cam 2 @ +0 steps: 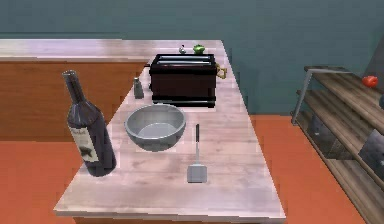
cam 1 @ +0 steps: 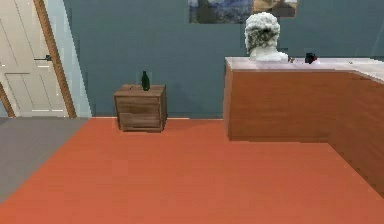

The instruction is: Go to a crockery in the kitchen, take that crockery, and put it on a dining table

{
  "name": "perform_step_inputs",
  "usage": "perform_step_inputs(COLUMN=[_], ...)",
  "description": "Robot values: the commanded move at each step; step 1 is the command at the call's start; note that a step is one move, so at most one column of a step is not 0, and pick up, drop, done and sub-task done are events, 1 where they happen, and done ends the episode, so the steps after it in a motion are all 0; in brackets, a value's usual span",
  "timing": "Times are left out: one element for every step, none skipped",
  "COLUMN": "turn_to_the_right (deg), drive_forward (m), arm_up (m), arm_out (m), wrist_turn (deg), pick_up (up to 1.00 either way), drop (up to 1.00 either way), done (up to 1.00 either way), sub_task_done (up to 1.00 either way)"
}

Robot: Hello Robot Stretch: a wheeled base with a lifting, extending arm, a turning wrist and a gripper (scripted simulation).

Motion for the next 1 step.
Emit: perform_step_inputs(turn_to_the_right=[0.0], drive_forward=[0.00], arm_up=[0.38], arm_out=[0.00], wrist_turn=[0.0], pick_up=[0.00], drop=[0.00], done=[0.00], sub_task_done=[0.00])
